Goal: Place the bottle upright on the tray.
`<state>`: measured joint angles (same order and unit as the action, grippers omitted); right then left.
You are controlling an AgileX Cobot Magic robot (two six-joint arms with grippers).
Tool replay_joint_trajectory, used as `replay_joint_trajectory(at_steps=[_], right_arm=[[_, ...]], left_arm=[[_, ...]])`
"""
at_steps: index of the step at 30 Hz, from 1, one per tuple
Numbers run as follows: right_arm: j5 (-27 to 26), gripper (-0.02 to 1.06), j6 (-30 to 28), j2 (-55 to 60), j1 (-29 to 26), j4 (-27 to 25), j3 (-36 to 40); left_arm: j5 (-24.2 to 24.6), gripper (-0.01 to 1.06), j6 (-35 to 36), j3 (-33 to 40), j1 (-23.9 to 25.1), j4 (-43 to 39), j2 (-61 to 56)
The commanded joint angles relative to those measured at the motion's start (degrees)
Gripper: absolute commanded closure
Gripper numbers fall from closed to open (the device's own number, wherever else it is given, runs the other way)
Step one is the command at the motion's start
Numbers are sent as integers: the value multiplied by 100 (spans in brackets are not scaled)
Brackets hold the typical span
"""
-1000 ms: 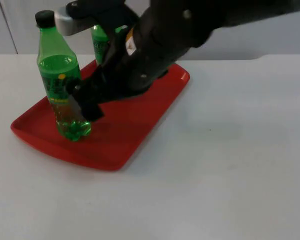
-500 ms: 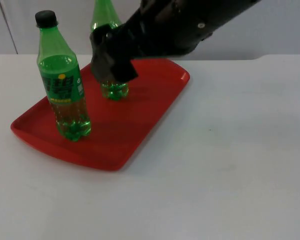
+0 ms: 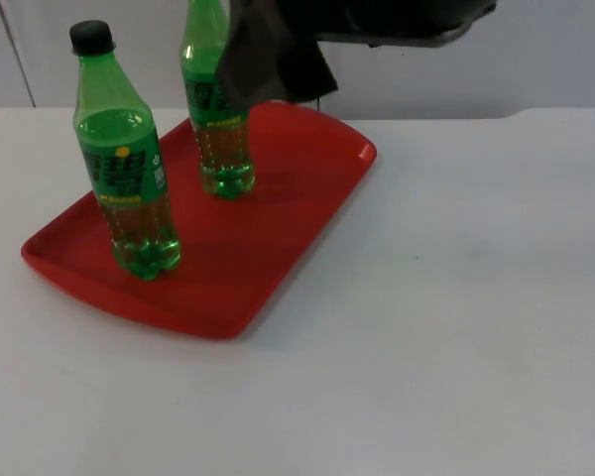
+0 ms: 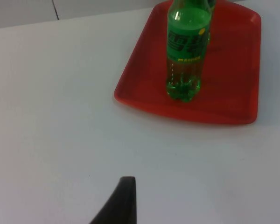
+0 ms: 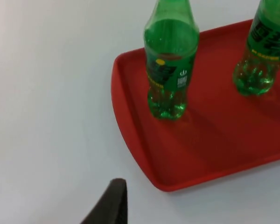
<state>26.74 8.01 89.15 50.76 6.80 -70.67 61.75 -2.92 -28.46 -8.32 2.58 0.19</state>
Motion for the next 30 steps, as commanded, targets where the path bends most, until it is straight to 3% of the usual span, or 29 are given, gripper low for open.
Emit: replay_joint_trajectory(at_steps=[1,13,30], right_arm=[[-142,-1,-7,-187,40,-56,168],[-547,-1,-7,-1328,40,-89,1440],[-487,-1,-7,-3626,40,-89,2909]], left_arm=[[-18,7,39,20,-31,-36,-19],[-18,7,39,20,-31,-36,-19],[-18,7,39,20,-31,-36,-19]])
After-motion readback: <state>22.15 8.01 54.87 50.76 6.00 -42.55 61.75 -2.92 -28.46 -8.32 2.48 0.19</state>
